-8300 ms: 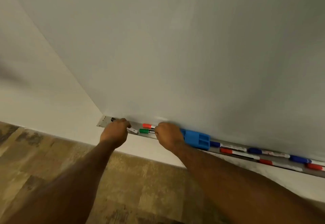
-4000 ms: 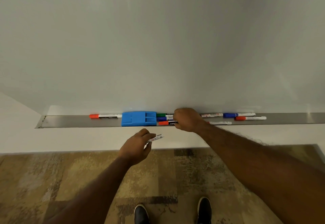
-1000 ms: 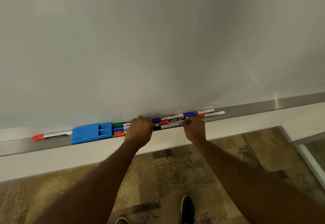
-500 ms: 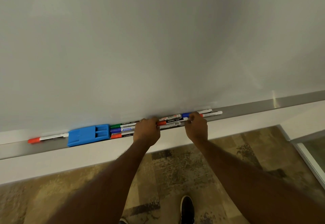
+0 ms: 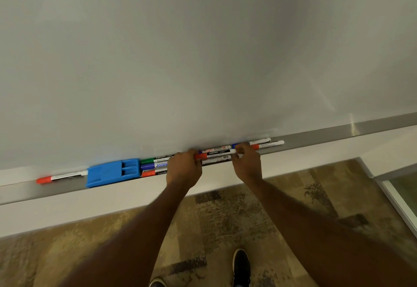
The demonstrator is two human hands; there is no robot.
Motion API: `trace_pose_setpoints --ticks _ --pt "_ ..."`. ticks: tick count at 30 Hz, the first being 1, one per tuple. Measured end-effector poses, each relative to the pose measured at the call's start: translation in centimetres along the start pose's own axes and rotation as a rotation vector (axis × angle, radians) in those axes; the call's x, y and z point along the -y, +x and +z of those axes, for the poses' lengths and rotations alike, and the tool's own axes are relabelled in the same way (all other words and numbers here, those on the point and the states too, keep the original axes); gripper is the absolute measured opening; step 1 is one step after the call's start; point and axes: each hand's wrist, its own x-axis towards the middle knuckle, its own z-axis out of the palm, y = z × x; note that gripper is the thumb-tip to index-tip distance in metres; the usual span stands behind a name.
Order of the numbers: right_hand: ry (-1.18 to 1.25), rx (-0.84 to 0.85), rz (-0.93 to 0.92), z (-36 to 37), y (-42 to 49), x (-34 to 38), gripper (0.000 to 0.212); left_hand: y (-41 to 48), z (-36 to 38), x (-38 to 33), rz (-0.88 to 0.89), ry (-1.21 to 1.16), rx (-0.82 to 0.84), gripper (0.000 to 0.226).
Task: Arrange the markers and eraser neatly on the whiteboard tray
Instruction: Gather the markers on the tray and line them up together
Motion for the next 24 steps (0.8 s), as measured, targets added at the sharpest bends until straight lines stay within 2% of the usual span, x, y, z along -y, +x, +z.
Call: trace_pose_setpoints --ticks 10,16,19,21,24 --pt "-0.117 0.046 -0.086 1.0 -0.9 0.5 0.024 -0.5 -0.5 1.3 0.031 0.188 0.037 0.025" --pt "-0.217 0.069 -0.131 0.9 -0.9 0.2 0.02 -0.5 -0.2 1.7 0.064 0.246 0.079 0.027" --pt "-0.237 0.045 -0.154 0.8 -0.8 0.1 0.011 -0.4 -0.5 1.6 0.089 0.252 0.048 0.027" --pt "-0.213 0.028 -0.149 0.6 -0.6 0.2 0.005 -0.3 -0.8 1.4 0.069 0.169 0.014 0.025" --pt "-0.094 0.007 -0.087 0.4 -0.1 0.4 0.011 -0.2 -1.2 0.8 -0.108 -0.14 -0.011 0.019"
